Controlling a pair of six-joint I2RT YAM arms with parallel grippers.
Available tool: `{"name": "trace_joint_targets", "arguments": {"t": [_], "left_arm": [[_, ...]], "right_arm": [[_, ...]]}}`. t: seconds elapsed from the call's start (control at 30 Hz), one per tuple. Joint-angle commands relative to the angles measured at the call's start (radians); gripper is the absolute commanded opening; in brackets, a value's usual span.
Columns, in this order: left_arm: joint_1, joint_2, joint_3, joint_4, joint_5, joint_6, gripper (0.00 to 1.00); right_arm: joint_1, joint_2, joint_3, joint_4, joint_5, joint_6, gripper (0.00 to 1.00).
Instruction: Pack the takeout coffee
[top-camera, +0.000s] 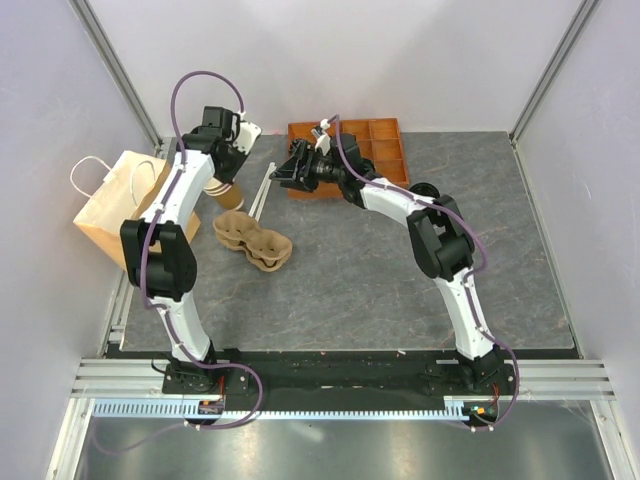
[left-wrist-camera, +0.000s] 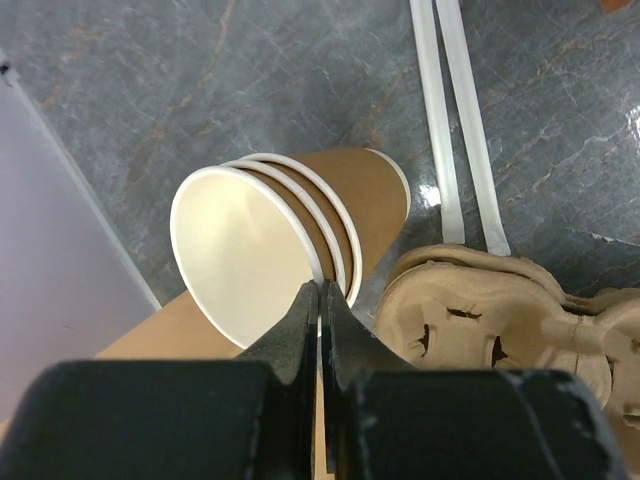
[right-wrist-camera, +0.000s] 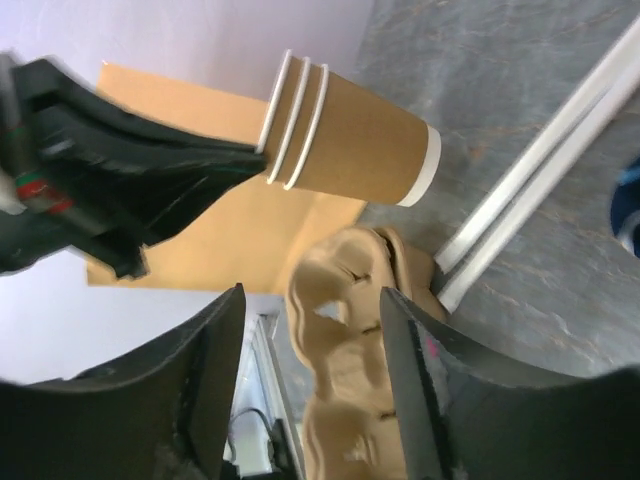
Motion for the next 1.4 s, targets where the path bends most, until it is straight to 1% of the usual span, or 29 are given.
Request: {"name": "trace_joint_targets", "arguments": {"t": [0.0, 0.03, 0.1, 0.13, 0.23, 0.3, 0.33, 0.4, 0.43, 0.5, 0.53, 0.7, 0.9, 1.37], "left_arm": [[0.009, -0.079, 0.004, 0.056, 0.013, -0.013, 0.02], [0.007, -0.08, -0.001, 0.057, 0.015, -0.017, 0.02], [0.007, -0.08, -0.01, 0.053, 0.016, -0.022, 0.02], [0.007, -0.086, -0.013, 0.051, 0.016, -0.02, 0.02], [0.007, -0.088, -0.022, 0.053, 0.015, -0.025, 0.02], [0.007, -0.089, -0.022, 0.054, 0.016, -0.029, 0.02], [0.007, -0.086, -0.021, 0.053, 0.018, -0.031, 0.02], [0.009, -0.088, -0.019, 0.053, 0.018, -0.04, 0.02], [0.007, -0.085, -0.019, 0.053, 0.018, -0.04, 0.02], [0.007, -0.085, -0.019, 0.054, 0.013, -0.042, 0.02], [0.007, -0.082, -0.022, 0.056, 0.01, -0.042, 0.02], [0.006, -0.08, -0.025, 0.057, 0.013, -0.037, 0.02], [0.004, -0.073, -0.038, 0.071, 0.018, -0.036, 0.02], [-0.005, -0.068, -0.071, 0.114, 0.021, -0.033, 0.02]], "right_arm": [[0.03, 0.094, 0.117, 0.258, 0.009, 0.246, 0.58], [0.033, 0.111, 0.13, 0.29, 0.012, 0.286, 0.51], [0.044, 0.156, 0.154, 0.314, 0.023, 0.317, 0.45], [0.046, 0.17, 0.179, 0.332, 0.033, 0.327, 0.4], [0.053, 0.203, 0.208, 0.343, 0.046, 0.338, 0.36], [0.056, 0.222, 0.245, 0.332, 0.046, 0.318, 0.29], [0.058, 0.239, 0.278, 0.29, 0.043, 0.317, 0.25], [0.061, 0.283, 0.34, 0.265, 0.043, 0.324, 0.22], [0.067, 0.286, 0.34, 0.271, 0.055, 0.323, 0.15], [0.079, 0.311, 0.384, 0.262, 0.058, 0.323, 0.12], [0.09, 0.323, 0.401, 0.257, 0.056, 0.326, 0.09], [0.113, 0.372, 0.475, 0.242, 0.092, 0.321, 0.08], [0.129, 0.398, 0.515, 0.248, 0.13, 0.306, 0.08], [0.15, 0.441, 0.552, 0.249, 0.187, 0.295, 0.07]]}}
